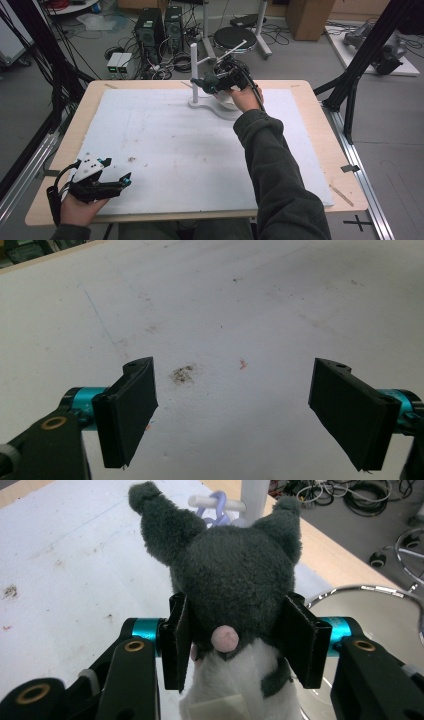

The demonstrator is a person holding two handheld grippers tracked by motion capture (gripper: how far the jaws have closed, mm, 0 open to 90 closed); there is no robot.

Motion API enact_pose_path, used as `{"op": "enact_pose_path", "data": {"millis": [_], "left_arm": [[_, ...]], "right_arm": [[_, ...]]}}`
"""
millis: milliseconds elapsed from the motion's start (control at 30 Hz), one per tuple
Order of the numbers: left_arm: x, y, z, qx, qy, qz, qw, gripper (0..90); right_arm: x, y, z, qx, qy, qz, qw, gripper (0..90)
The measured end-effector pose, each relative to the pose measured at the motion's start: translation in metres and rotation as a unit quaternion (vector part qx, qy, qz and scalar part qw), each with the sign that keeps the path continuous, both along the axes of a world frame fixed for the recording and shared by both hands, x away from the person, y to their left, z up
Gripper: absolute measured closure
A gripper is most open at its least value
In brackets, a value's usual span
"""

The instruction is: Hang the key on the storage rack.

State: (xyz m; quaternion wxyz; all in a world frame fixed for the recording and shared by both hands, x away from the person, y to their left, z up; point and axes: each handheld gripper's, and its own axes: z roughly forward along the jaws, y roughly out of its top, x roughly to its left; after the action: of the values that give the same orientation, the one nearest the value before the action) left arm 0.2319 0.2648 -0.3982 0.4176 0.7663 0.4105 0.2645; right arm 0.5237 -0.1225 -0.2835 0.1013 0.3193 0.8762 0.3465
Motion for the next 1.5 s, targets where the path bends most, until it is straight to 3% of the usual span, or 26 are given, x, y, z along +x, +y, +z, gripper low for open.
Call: {"op": "enact_pose_path", "data": {"millis": [167, 667, 1000, 1167, 1500], "left_arm": [[0.000, -0.001, 0.000, 0.001, -0.001, -0.001, 1.0000, 19.6], [0.000, 0.000, 0.000, 0.000, -0.001, -0.002, 1.0000, 19.7], [0.001, 0.000, 0.000, -0.001, -0.002, -0.002, 1.0000, 19.7], [0.000, 0.000, 0.000, 0.001, -0.002, 0.000, 1.0000, 19.7], [0.000, 0.000, 0.000, 0.000, -0.002, -0.001, 1.0000, 19.7]], "right_arm": [[0.001, -0.003, -0.009, -0.007, 0.011, -0.003, 0.9999, 50.3], [0.003, 0.007, -0.018, -0.020, 0.021, 0.000, 0.9996, 48.8], [0.005, 0.010, -0.024, -0.023, 0.040, -0.002, 0.9989, 43.4], [0.004, 0.011, -0.023, -0.010, 0.038, -0.010, 0.9992, 35.9], [-0.004, 0.009, -0.013, 0.010, 0.030, 0.004, 0.9995, 33.4]]}}
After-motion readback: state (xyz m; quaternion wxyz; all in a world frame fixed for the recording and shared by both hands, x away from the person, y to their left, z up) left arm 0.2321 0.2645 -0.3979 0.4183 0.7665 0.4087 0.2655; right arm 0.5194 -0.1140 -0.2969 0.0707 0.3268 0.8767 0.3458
